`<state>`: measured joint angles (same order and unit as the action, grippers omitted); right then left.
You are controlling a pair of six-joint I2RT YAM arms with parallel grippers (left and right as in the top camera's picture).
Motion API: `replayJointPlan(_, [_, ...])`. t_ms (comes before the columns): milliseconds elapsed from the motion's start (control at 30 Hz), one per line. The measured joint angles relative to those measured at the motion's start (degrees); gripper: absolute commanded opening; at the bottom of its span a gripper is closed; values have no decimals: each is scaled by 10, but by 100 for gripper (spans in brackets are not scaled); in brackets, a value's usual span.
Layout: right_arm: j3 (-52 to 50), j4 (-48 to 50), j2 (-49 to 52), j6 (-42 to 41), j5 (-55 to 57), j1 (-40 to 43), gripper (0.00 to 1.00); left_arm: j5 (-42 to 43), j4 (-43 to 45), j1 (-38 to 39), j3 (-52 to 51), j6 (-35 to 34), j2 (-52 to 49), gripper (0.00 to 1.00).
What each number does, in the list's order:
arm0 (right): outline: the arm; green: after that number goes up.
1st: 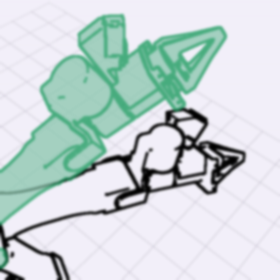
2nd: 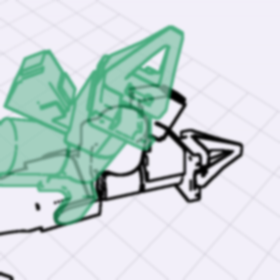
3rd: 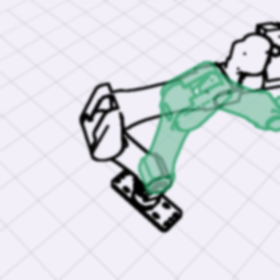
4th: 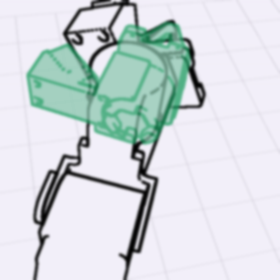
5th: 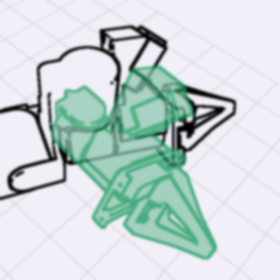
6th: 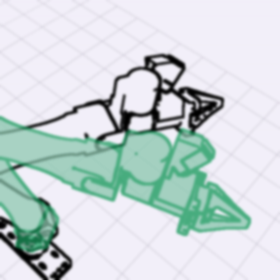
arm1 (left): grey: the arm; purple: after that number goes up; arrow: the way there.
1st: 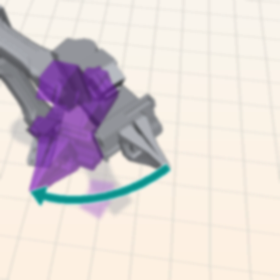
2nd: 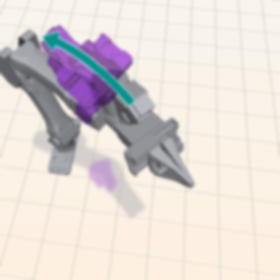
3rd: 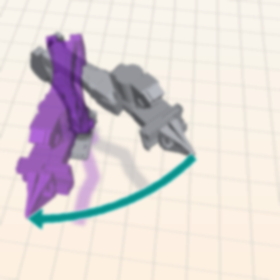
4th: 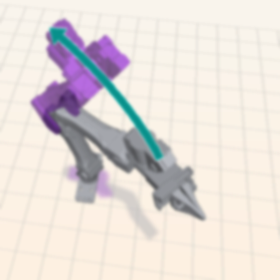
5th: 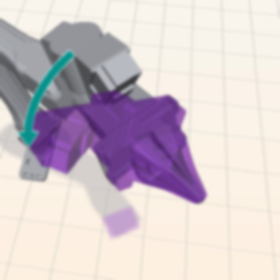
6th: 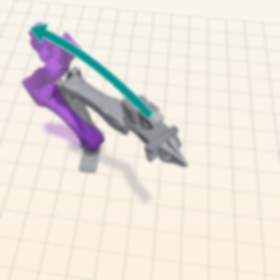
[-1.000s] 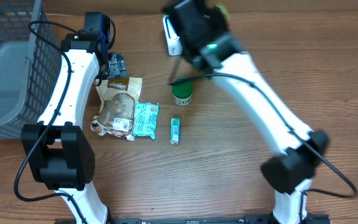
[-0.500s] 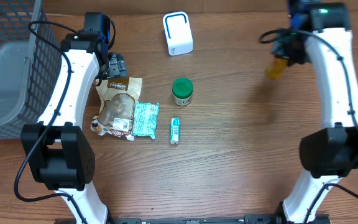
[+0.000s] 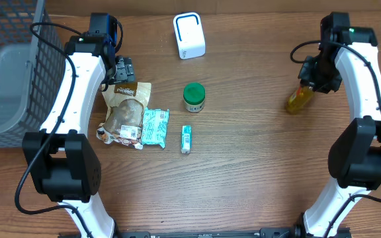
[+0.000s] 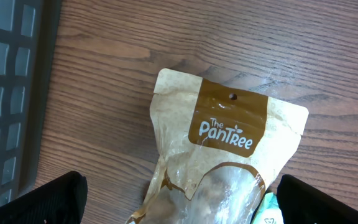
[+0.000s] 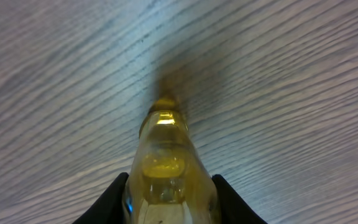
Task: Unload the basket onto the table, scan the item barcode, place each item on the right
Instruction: 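Lower the yellow bottle upright onto the table at the right side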
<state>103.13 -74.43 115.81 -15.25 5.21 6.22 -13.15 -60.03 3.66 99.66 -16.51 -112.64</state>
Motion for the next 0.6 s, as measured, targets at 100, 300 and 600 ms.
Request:
replayJointPlan(100, [-14, 5, 0, 1, -2, 0, 23, 0, 0, 0, 0, 0, 0, 100])
replayJointPlan(300, [-16, 9, 0, 4, -3, 0, 55, 0, 0, 0, 0, 0, 0, 100])
replayJointPlan(600, [-16, 4, 0, 3, -5, 0, 58, 0, 0, 0, 0, 0, 0, 99])
